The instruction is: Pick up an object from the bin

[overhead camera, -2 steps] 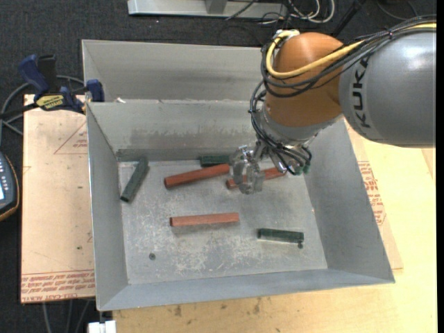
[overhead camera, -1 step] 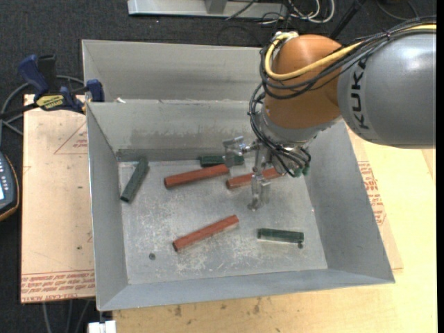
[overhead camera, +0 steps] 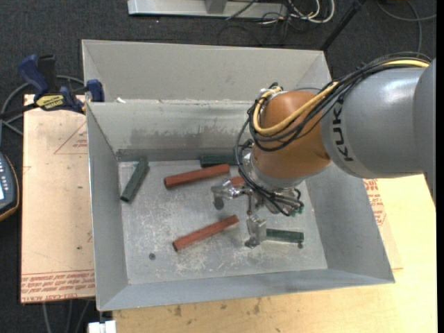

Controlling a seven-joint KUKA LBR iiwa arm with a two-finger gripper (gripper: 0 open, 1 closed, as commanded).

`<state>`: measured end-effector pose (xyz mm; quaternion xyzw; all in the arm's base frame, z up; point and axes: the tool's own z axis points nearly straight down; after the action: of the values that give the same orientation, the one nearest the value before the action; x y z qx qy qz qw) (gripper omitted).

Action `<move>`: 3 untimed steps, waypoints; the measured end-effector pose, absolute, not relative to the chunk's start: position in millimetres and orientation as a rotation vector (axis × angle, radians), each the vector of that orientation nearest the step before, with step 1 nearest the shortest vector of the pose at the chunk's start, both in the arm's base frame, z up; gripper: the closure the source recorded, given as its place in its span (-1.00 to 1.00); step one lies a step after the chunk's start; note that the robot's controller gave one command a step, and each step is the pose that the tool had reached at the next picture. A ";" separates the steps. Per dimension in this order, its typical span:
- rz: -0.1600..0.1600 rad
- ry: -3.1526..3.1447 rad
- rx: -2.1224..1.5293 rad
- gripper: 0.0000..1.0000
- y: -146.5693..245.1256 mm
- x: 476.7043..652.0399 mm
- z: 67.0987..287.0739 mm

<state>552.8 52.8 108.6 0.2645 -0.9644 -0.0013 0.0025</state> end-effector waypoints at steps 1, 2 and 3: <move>-0.004 -3.010 0.891 -1.00 60.8 545.1 67.3; -0.003 -3.015 0.890 1.00 60.4 546.7 70.2; 0.004 -2.835 1.363 1.00 -17.6 570.3 70.4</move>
Offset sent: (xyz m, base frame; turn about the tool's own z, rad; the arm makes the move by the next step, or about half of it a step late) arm -0.0067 0.0067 -0.0386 -0.0416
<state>570.3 -17.6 70.4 0.4332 -0.9013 0.0013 -0.0019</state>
